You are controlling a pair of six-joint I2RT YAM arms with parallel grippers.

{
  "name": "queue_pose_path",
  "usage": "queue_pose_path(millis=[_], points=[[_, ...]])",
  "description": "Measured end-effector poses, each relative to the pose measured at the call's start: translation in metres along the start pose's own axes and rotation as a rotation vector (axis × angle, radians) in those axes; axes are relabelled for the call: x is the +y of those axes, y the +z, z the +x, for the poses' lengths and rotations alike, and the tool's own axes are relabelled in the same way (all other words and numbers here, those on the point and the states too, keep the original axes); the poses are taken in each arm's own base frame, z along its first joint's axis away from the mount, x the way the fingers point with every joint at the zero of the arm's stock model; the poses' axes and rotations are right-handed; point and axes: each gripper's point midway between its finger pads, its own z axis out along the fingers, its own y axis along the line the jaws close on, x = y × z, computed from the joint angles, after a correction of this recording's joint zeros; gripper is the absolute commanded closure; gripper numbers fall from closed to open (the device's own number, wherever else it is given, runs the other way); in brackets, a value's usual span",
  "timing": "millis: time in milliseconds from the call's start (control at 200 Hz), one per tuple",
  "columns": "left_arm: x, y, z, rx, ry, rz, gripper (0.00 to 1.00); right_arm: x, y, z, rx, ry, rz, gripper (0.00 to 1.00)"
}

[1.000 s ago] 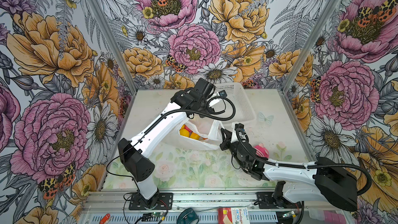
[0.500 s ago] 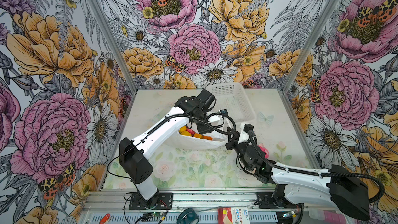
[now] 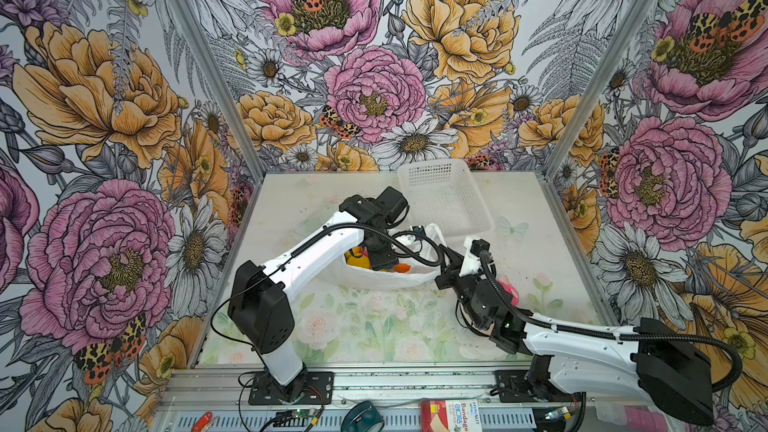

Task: Untie the knot of the plastic bag and take out the fruit

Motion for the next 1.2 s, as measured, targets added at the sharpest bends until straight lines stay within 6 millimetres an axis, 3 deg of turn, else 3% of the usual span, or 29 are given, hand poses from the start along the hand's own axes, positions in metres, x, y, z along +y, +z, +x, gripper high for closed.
queue_pose_path(millis=[75,115,160,350,485,555,625,666,776,921,1101,1201], points=[[0.007,0.004,0.005,0.028,-0.024,-0.018,0.48,0.000,0.000,0.000,0.000,0.000,0.000,1.00],[0.013,0.007,0.007,0.044,-0.032,-0.031,0.68,0.000,0.000,0.000,0.000,0.000,0.000,1.00],[0.020,0.009,0.007,0.058,-0.045,-0.048,1.00,0.000,0.000,0.000,0.000,0.000,0.000,1.00],[0.067,0.002,-0.001,0.056,-0.135,-0.146,1.00,0.000,0.000,0.000,0.000,0.000,-0.001,1.00],[0.103,-0.032,-0.011,-0.012,-0.198,-0.262,1.00,0.002,0.000,-0.001,-0.005,0.003,-0.007,1.00],[0.109,-0.048,-0.020,-0.059,-0.198,-0.300,1.00,0.002,0.000,-0.002,-0.009,0.006,-0.009,1.00],[0.097,-0.055,-0.027,-0.090,-0.171,-0.295,0.78,0.002,0.000,-0.002,-0.009,0.007,-0.009,1.00],[0.080,-0.056,-0.031,-0.111,-0.143,-0.262,0.66,0.002,0.000,-0.002,-0.010,0.007,-0.009,1.00],[0.030,-0.053,-0.030,-0.149,-0.071,-0.151,0.49,0.001,0.000,-0.002,-0.009,0.007,-0.006,1.00],[-0.009,-0.048,-0.009,-0.137,-0.035,-0.084,0.38,0.001,0.001,-0.001,-0.007,0.012,-0.003,1.00],[-0.012,-0.041,-0.003,-0.116,-0.036,-0.073,0.35,0.000,0.001,-0.001,-0.007,0.012,-0.002,1.00],[-0.010,-0.027,-0.004,-0.081,-0.034,-0.058,0.34,0.000,0.001,-0.001,-0.007,0.012,-0.003,1.00]])
